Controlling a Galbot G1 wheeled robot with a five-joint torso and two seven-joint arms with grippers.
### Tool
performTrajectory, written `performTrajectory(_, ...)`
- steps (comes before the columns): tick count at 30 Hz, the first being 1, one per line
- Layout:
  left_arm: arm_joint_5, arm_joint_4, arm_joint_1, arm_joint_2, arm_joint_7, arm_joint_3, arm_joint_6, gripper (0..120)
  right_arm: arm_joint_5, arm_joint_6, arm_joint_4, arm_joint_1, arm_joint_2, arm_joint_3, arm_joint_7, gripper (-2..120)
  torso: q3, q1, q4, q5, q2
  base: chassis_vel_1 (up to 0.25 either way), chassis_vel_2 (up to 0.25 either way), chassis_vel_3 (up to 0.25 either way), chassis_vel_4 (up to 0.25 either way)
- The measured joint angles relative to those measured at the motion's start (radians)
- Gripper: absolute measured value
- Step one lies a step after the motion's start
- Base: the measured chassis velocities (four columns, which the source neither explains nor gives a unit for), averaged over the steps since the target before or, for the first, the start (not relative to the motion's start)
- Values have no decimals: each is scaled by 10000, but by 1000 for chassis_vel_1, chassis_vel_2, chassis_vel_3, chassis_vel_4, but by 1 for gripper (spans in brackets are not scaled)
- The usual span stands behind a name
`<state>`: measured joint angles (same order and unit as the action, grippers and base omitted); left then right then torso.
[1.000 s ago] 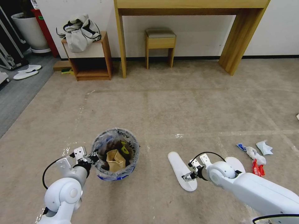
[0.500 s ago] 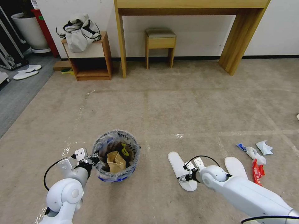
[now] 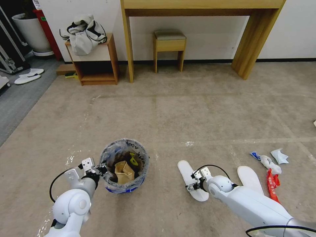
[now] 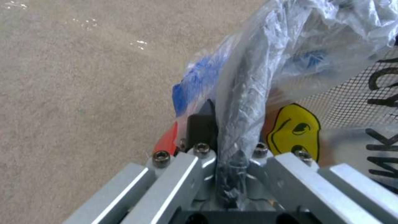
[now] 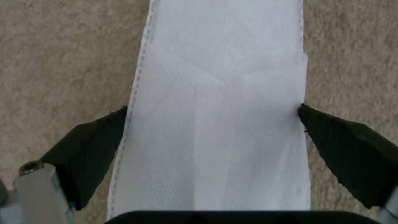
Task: Pick up the trash bin and place the garbage on the floor into it.
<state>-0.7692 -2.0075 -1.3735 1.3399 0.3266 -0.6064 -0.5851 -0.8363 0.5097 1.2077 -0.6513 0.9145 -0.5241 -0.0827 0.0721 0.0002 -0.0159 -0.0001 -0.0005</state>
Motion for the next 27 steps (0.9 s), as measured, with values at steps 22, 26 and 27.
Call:
performTrajectory(22, 137, -224, -207, 150, -52, 95, 41, 1, -85, 75, 698, -424, -354, 496, -486, 59, 5, 1, 0, 6, -2, 0, 0, 0, 0)
performTrajectory(26, 140, -257, -216, 147, -54, 111, 42, 1, -159, 82, 869, -506, -442, 610, -582, 47, 5, 1, 1, 3, -2, 0, 0, 0, 0)
performTrajectory(27, 155, -268, -213, 155, -55, 137, 43, 1, -206, 83, 970, -556, -486, 674, -620, 42, 5, 1, 0, 5, -2, 0, 0, 0, 0)
